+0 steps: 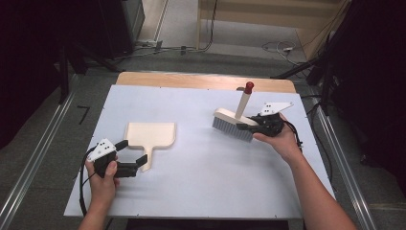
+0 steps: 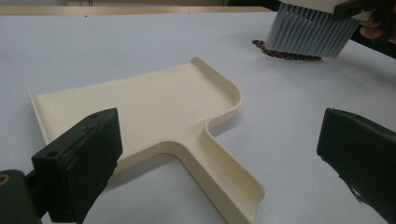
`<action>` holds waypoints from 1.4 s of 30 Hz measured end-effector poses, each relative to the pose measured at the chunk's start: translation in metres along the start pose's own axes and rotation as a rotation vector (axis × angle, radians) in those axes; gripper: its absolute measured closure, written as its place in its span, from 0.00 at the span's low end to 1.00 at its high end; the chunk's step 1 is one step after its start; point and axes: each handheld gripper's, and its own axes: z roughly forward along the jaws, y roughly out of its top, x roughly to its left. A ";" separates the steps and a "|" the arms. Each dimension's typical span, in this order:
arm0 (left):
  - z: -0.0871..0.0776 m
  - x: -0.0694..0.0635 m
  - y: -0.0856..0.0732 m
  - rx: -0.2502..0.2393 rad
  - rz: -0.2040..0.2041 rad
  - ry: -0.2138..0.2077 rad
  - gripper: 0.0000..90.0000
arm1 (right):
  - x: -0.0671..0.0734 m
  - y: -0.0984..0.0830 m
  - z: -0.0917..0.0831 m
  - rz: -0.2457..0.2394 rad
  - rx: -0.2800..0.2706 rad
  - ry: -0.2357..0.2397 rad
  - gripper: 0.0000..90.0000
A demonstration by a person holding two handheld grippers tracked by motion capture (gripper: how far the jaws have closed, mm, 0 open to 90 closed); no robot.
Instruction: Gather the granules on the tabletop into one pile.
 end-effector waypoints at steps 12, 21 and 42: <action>-0.001 0.000 0.000 0.000 0.002 0.001 0.01 | -0.015 0.002 -0.016 0.092 -0.057 -0.140 0.73; 0.000 0.000 0.000 0.002 0.001 0.001 0.01 | -0.021 -0.009 -0.011 0.141 0.009 -0.367 0.73; -0.001 0.000 0.000 0.003 0.006 0.003 0.01 | -0.003 -0.010 -0.009 0.114 -0.007 -0.372 0.73</action>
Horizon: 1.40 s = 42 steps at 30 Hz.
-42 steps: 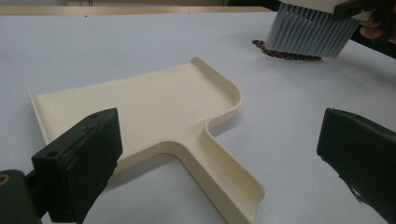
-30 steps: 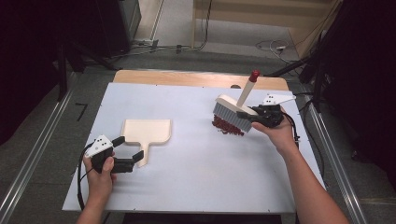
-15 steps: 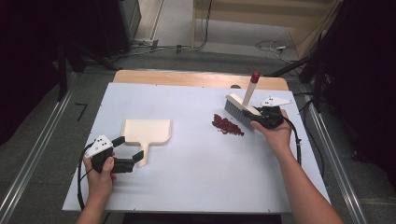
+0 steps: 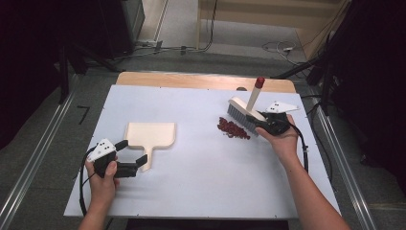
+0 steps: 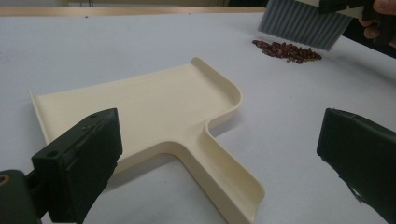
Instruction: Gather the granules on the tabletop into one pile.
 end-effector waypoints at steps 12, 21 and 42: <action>0.000 0.000 0.000 0.000 0.000 -0.001 0.01 | 0.008 -0.005 0.004 0.008 0.043 -0.060 0.73; 0.000 0.000 0.000 0.000 0.000 -0.002 0.01 | 0.021 0.000 0.007 -0.010 0.048 -0.046 0.73; 0.002 -0.002 0.000 0.001 -0.002 -0.004 0.01 | 0.058 0.010 -0.007 0.111 0.019 0.190 0.73</action>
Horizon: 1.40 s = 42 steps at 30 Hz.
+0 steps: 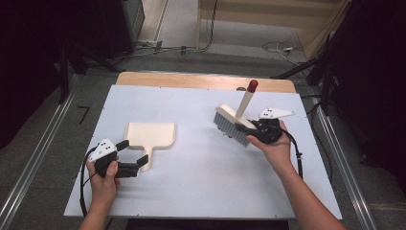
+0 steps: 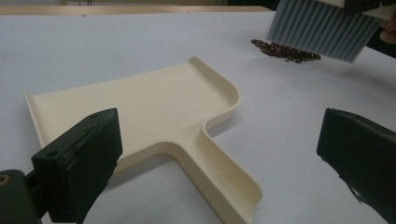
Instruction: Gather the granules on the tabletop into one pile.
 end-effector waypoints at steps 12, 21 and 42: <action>-0.001 0.001 -0.001 0.003 0.000 0.001 0.01 | -0.009 -0.012 0.010 0.050 0.032 -0.098 0.73; -0.001 0.000 -0.001 0.000 0.000 0.003 0.01 | -0.002 -0.005 -0.007 0.035 -0.056 -0.088 0.73; -0.002 -0.003 0.002 -0.010 0.006 0.007 0.01 | 0.019 -0.032 -0.086 0.074 -0.149 -0.101 0.73</action>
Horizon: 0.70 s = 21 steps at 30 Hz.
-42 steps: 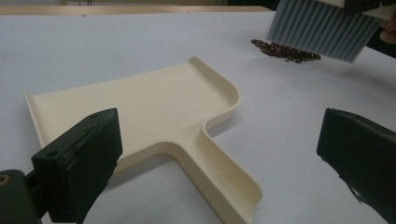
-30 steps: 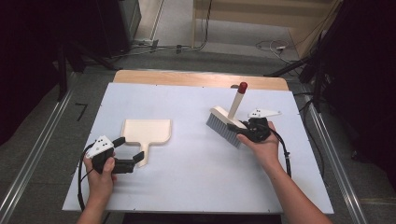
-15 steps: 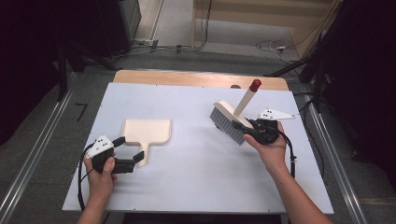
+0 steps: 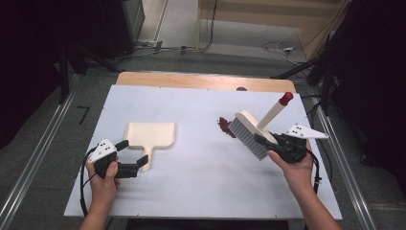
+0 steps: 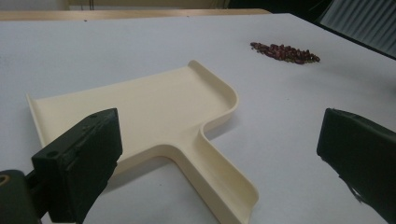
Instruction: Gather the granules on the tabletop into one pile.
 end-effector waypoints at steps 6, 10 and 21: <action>-0.001 -0.001 0.001 -0.002 0.002 0.000 0.01 | -0.007 -0.012 -0.022 0.019 -0.008 -0.022 0.73; -0.002 -0.002 0.001 -0.007 0.004 0.001 0.01 | -0.012 -0.019 -0.033 0.037 -0.005 -0.041 0.73; -0.007 -0.001 0.002 -0.016 0.008 0.010 0.01 | -0.029 -0.042 -0.055 0.085 0.002 -0.109 0.73</action>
